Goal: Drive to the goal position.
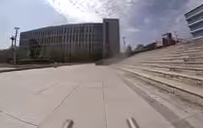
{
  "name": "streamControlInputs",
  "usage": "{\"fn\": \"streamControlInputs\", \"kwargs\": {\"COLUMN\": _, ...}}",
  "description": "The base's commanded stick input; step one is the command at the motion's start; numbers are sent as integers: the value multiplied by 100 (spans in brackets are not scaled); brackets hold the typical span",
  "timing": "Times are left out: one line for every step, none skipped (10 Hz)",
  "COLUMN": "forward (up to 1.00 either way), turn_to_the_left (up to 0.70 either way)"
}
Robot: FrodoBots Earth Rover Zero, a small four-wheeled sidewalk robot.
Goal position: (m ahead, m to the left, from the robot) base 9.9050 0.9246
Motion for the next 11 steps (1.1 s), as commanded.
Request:
{"fn": "streamControlInputs", "kwargs": {"forward": 70, "turn_to_the_left": 0}}
{"fn": "streamControlInputs", "kwargs": {"forward": 70, "turn_to_the_left": 0}}
{"fn": "streamControlInputs", "kwargs": {"forward": 70, "turn_to_the_left": 0}}
{"fn": "streamControlInputs", "kwargs": {"forward": 70, "turn_to_the_left": 0}}
{"fn": "streamControlInputs", "kwargs": {"forward": 70, "turn_to_the_left": 0}}
{"fn": "streamControlInputs", "kwargs": {"forward": 70, "turn_to_the_left": 0}}
{"fn": "streamControlInputs", "kwargs": {"forward": 70, "turn_to_the_left": 0}}
{"fn": "streamControlInputs", "kwargs": {"forward": 70, "turn_to_the_left": 0}}
{"fn": "streamControlInputs", "kwargs": {"forward": 70, "turn_to_the_left": 0}}
{"fn": "streamControlInputs", "kwargs": {"forward": 70, "turn_to_the_left": 0}}
{"fn": "streamControlInputs", "kwargs": {"forward": 70, "turn_to_the_left": 0}}
